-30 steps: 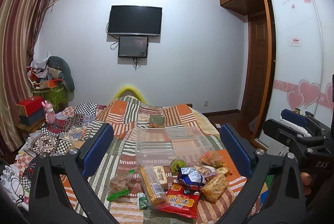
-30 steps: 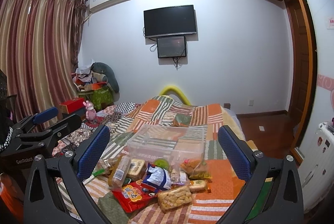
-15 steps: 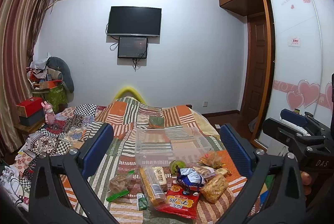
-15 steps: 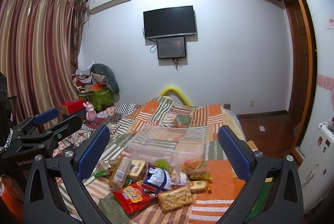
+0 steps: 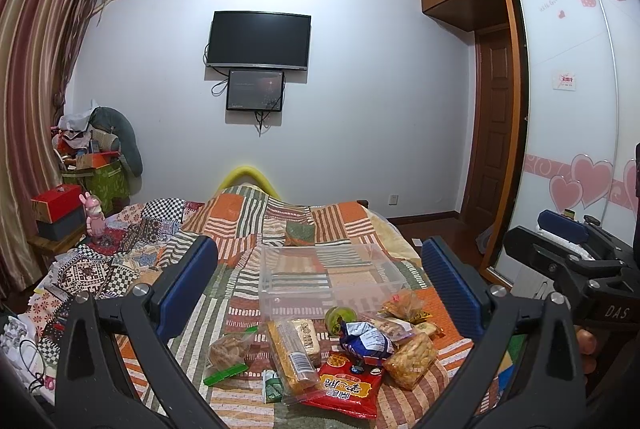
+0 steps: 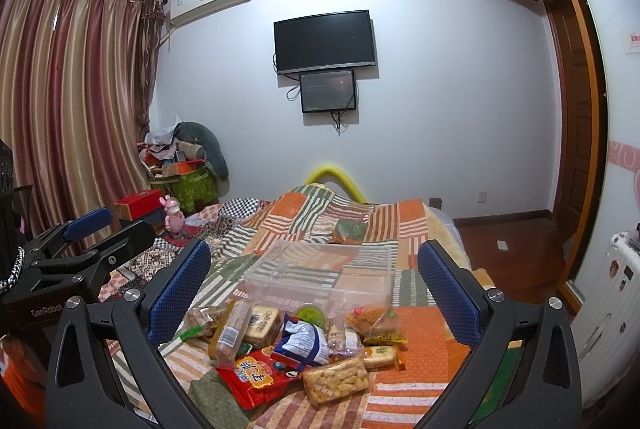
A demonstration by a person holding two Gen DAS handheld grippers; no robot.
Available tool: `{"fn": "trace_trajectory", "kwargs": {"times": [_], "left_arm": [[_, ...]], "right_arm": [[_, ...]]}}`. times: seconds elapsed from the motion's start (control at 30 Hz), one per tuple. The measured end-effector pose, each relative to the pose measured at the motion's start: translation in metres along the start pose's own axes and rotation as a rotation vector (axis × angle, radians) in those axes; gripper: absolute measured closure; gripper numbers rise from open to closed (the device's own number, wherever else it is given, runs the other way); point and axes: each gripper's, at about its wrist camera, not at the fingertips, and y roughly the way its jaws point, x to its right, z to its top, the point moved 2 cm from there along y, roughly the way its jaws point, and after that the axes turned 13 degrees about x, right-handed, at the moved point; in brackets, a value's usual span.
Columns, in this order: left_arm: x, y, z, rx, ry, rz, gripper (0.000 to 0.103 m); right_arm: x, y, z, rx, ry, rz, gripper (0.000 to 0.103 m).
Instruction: Organize snacks
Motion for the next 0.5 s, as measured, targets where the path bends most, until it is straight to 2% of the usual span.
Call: {"fn": "trace_trajectory", "kwargs": {"times": [0.23,0.33,0.4,0.5], "left_arm": [[-0.003,0.001,-0.001,0.002,-0.002,-0.001,0.000],[-0.005,0.002,-0.002,-0.001,-0.001,-0.001,0.004],[-0.006,0.003,-0.003,-0.008,0.004,-0.001,0.014],[-0.012,0.006,-0.008,-0.024,0.013,0.007,0.017]], "right_arm": [[0.001,0.002,0.000,-0.005,0.004,0.001,0.000],[0.002,0.004,-0.003,-0.014,0.010,0.007,0.001],[0.003,0.005,-0.005,-0.022,0.013,0.014,0.007],[0.005,0.009,-0.010,-0.048,0.017,0.033,0.015]]}}
